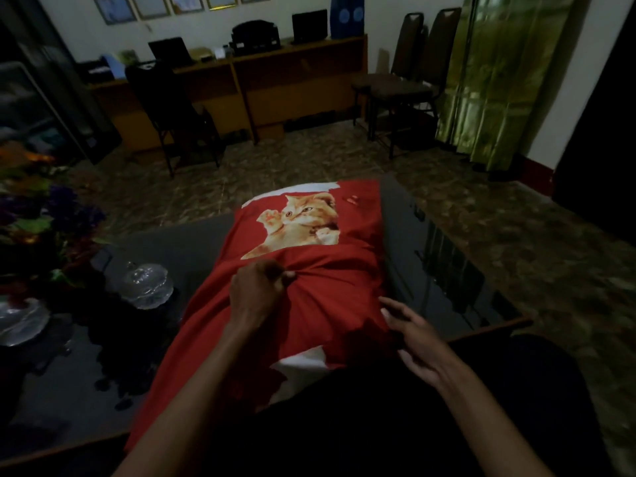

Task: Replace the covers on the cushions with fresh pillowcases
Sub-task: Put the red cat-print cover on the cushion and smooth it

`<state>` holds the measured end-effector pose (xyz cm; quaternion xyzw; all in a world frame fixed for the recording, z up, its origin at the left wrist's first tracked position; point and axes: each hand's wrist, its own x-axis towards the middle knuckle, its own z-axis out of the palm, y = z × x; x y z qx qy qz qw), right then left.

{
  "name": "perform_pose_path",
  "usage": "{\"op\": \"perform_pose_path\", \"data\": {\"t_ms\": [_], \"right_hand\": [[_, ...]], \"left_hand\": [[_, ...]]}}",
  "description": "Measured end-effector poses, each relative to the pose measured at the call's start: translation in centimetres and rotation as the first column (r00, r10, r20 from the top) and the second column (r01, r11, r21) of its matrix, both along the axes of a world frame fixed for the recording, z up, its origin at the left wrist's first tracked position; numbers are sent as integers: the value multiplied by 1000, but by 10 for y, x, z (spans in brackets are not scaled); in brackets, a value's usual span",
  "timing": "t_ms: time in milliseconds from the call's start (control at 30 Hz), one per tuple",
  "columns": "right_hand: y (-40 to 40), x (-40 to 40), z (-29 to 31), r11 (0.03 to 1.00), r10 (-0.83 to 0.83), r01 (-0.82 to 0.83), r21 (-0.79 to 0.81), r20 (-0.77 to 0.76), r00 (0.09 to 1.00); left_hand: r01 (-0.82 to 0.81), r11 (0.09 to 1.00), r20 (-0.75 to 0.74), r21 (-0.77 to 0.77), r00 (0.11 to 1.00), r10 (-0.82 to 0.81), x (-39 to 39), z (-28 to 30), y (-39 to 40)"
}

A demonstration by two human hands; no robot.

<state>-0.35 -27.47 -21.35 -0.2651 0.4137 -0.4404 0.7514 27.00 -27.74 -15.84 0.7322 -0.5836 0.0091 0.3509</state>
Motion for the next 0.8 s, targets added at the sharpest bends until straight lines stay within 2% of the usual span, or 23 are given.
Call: {"op": "perform_pose_path", "data": {"t_ms": [67,167,267,367,467,600,800], "right_hand": [[0,5,8,1000,-6,6,3,94,996],[1,20,15,999,-44,45,-6,123,991],[4,33,15,992,-125,124,17,99,987],[7,36,14,985,-168,165,44,74,983],[7,39,9,985,-164,161,59,48,985],[5,41,0,986,-141,138,98,24,990],[-15,48,-1,972,-236,234,-33,-184,954]], "left_hand": [[-53,999,-53,3,997,53,7,2,-3],[-65,997,-111,49,991,70,20,7,-6],[-16,999,-50,37,999,17,23,15,-3],[184,975,-12,-124,982,-187,5,24,10],[409,907,-21,-98,910,-413,-18,26,32],[354,928,-81,-120,928,-364,-21,18,36],[323,944,38,-65,946,-321,-21,20,24]]}}
